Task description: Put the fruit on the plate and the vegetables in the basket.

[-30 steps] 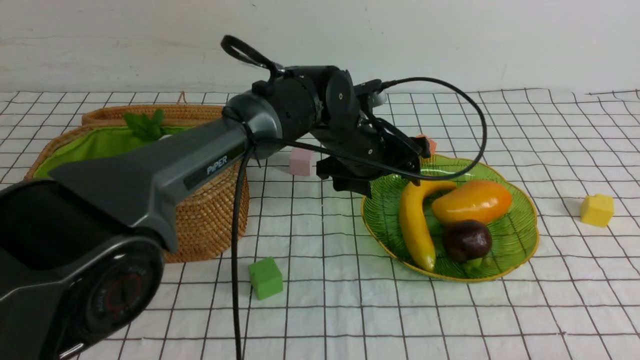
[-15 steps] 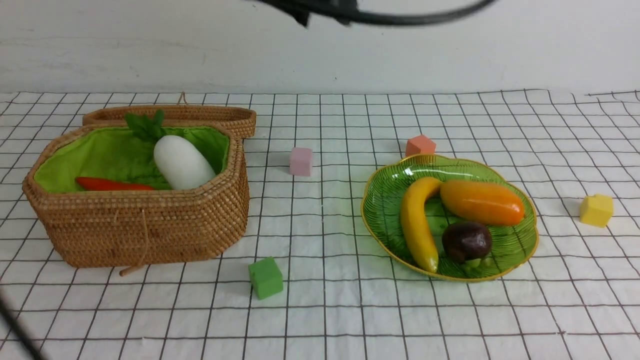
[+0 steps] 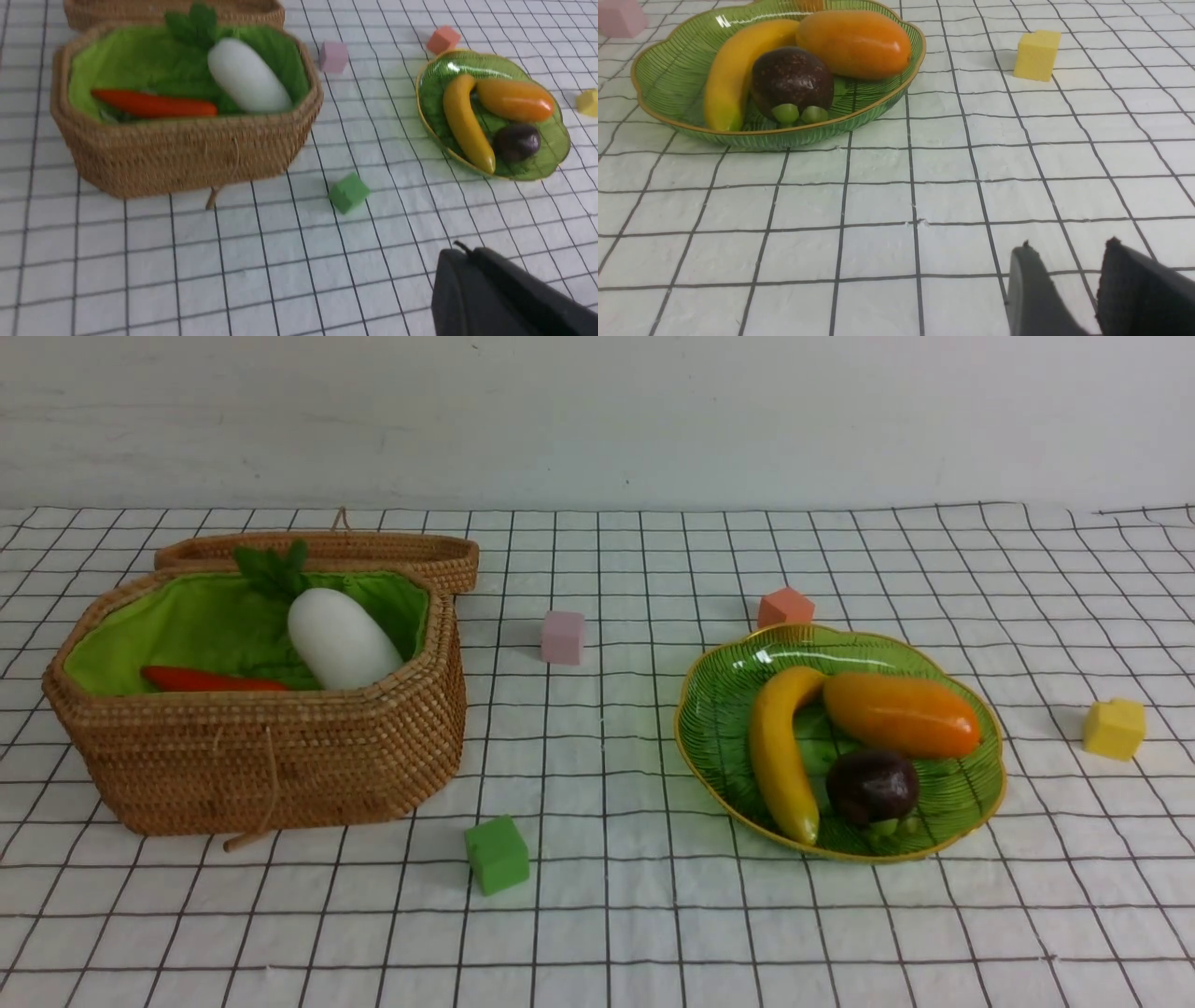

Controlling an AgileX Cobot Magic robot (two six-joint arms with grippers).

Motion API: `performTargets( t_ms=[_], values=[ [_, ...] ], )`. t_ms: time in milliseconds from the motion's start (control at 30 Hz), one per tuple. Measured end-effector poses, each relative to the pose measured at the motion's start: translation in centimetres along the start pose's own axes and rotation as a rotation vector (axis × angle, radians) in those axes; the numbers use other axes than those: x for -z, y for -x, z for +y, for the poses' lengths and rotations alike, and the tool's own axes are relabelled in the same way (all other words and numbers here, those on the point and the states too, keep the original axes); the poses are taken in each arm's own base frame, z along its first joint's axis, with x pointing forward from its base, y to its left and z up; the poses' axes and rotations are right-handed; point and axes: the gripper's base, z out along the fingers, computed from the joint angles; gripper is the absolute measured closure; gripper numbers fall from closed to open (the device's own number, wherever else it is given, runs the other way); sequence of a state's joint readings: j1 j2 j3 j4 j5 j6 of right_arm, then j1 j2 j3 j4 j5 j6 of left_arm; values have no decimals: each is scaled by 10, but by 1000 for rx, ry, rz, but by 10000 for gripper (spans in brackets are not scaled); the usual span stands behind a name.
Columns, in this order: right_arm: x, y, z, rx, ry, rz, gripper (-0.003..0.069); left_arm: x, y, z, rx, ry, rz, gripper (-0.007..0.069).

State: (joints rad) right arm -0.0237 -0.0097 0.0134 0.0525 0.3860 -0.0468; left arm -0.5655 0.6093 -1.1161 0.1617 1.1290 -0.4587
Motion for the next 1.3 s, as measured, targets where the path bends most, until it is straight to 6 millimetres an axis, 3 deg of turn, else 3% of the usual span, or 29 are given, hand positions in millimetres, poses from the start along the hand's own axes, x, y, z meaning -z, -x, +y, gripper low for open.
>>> performTargets(
  t_ms=[33, 133, 300, 800, 1000, 1300],
  values=[
    [0, 0, 0, 0, 0, 0, 417, -6, -23, 7, 14, -18, -8, 638],
    [0, 0, 0, 0, 0, 0, 417, -10, -58, 18, 40, -94, -106, 638],
    [0, 0, 0, 0, 0, 0, 417, -10, -86, 26, 68, -153, -141, 638],
    [0, 0, 0, 1, 0, 0, 417, -6, -93, 31, 56, -123, -134, 638],
    [0, 0, 0, 1, 0, 0, 417, -11, -87, 30, 33, -146, -239, 638],
    [0, 0, 0, 1, 0, 0, 416, -47, -96, 31, -215, -90, -609, 638]
  ],
)
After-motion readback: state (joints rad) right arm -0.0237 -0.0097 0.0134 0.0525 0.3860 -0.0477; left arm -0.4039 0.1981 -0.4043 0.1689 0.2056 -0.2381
